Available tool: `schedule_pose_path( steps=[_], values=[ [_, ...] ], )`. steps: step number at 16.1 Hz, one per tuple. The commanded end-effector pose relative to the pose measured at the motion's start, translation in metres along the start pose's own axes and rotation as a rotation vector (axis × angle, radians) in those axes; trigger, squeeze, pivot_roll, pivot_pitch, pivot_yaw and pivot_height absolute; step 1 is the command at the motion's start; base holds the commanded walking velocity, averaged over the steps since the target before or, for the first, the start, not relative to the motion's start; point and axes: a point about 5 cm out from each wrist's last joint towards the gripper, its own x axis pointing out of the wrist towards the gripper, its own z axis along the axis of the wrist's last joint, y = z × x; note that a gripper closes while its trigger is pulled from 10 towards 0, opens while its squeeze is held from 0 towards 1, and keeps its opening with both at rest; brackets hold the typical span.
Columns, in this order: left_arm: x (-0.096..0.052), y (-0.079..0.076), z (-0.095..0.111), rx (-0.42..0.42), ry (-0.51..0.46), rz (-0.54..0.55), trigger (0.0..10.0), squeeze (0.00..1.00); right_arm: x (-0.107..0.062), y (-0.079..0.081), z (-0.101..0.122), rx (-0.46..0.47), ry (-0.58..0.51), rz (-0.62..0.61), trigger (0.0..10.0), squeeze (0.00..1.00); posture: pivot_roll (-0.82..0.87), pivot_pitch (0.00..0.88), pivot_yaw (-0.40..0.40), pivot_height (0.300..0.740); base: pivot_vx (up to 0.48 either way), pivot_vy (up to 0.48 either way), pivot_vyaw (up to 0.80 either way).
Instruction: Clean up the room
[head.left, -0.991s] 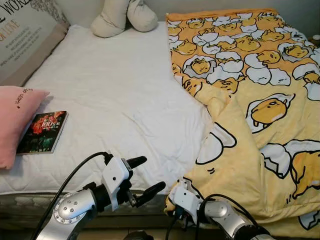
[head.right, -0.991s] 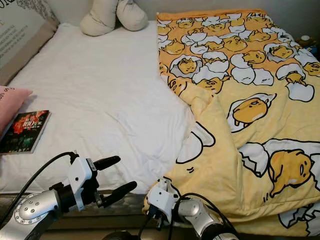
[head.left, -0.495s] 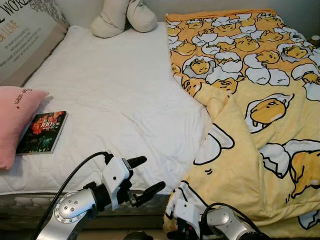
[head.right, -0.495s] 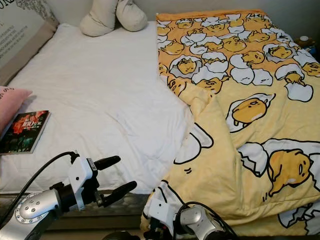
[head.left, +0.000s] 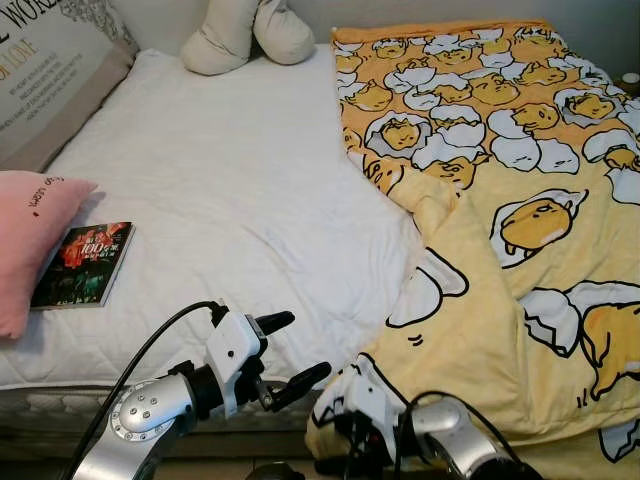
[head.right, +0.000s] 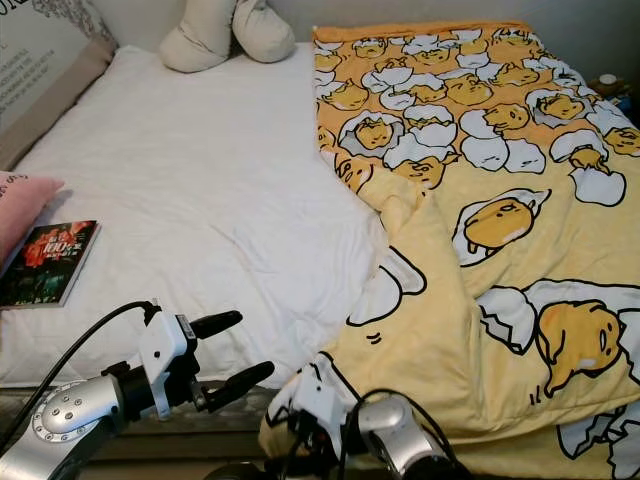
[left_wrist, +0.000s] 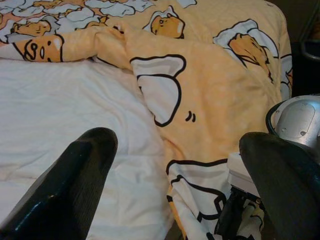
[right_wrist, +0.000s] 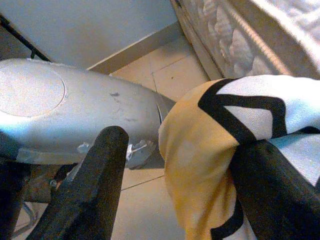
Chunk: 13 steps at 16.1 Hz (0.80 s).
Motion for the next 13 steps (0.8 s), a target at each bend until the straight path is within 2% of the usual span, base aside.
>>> schedule_pose_path(
  steps=[1,6,7,8,10,13],
  values=[
    [-0.001,0.002,-0.003,0.007,0.024,-0.001,10.0,0.0,0.002,0.0,0.006,-0.035,0.004,0.018,10.0,1.0,0.11,0.0,0.09,0.74,0.0,0.0,0.0],
    [-0.001,0.001,-0.005,0.002,0.032,-0.013,10.0,0.0,-0.004,0.018,-0.023,-0.106,0.2,0.116,10.0,1.0,0.12,0.0,0.086,0.74,0.0,0.0,0.0],
    [-0.001,0.0,-0.005,0.002,0.033,-0.015,10.0,0.0,-0.005,0.02,-0.025,-0.109,0.21,0.126,10.0,1.0,0.12,0.0,0.087,0.74,0.0,0.0,0.0],
    [-0.001,0.0,-0.005,0.001,0.035,-0.017,10.0,0.0,-0.004,0.022,-0.024,-0.106,0.202,0.132,10.0,1.0,0.12,0.0,0.086,0.74,0.0,0.0,0.0],
    [-0.001,0.0,-0.005,-0.001,0.035,-0.022,10.0,0.0,-0.003,0.018,-0.009,-0.046,0.094,0.111,10.0,1.0,0.11,0.0,0.086,0.74,0.0,0.0,0.0],
    [0.0,0.0,-0.006,-0.004,0.037,-0.027,10.0,0.0,-0.004,0.019,0.01,-0.017,-0.013,0.135,10.0,1.0,0.11,0.0,0.085,0.74,0.0,0.0,0.0]
  ],
)
